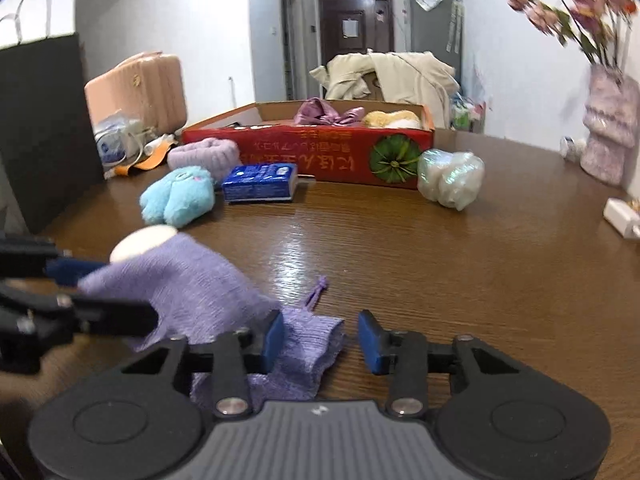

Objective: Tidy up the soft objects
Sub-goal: 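Carry the purple sachet into the box with both grippers and open them, then move both grippers back over the white round sponge and plastic ball, then grasp the white round sponge with the left gripper while the right gripper grasps the iridescent plastic ball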

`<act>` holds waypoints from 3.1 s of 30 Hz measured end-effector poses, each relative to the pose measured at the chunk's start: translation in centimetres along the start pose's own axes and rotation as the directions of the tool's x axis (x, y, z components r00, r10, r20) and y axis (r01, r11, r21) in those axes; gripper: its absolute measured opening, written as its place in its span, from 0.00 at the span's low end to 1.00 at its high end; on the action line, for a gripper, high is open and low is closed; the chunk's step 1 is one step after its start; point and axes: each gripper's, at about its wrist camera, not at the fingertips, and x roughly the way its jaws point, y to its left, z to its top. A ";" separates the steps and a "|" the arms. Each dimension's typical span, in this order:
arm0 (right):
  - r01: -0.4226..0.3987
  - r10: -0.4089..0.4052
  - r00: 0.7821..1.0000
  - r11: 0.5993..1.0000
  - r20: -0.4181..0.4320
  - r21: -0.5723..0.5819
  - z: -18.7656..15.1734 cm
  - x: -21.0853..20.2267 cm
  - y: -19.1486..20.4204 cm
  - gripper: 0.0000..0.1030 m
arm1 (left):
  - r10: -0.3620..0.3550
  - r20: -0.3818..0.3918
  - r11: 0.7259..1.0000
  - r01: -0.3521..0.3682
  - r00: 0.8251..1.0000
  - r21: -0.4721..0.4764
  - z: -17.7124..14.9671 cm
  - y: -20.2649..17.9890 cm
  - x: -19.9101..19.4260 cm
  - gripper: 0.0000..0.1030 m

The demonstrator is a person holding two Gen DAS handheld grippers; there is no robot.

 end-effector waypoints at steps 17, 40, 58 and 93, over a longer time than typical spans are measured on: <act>-0.039 0.046 0.969 0.999 0.242 -0.035 15.5 1.1 -5.6 0.06 | -0.069 0.217 0.998 0.070 0.974 0.006 13.8 3.0 5.0 0.07; 0.148 -0.141 0.985 0.987 0.100 -0.069 24.6 12.3 -9.8 0.31 | 0.007 0.032 0.997 -0.004 0.999 -0.081 19.8 8.3 14.5 0.56; 0.023 0.023 0.954 0.989 0.298 -0.149 20.1 -1.7 -5.4 0.64 | 0.294 0.326 0.945 -0.325 0.898 0.043 15.3 6.1 -2.7 0.84; 0.054 -0.059 0.989 0.998 0.139 0.043 6.3 2.1 -8.2 0.79 | 0.311 0.024 0.950 -0.310 0.950 -0.042 0.8 2.1 2.4 0.82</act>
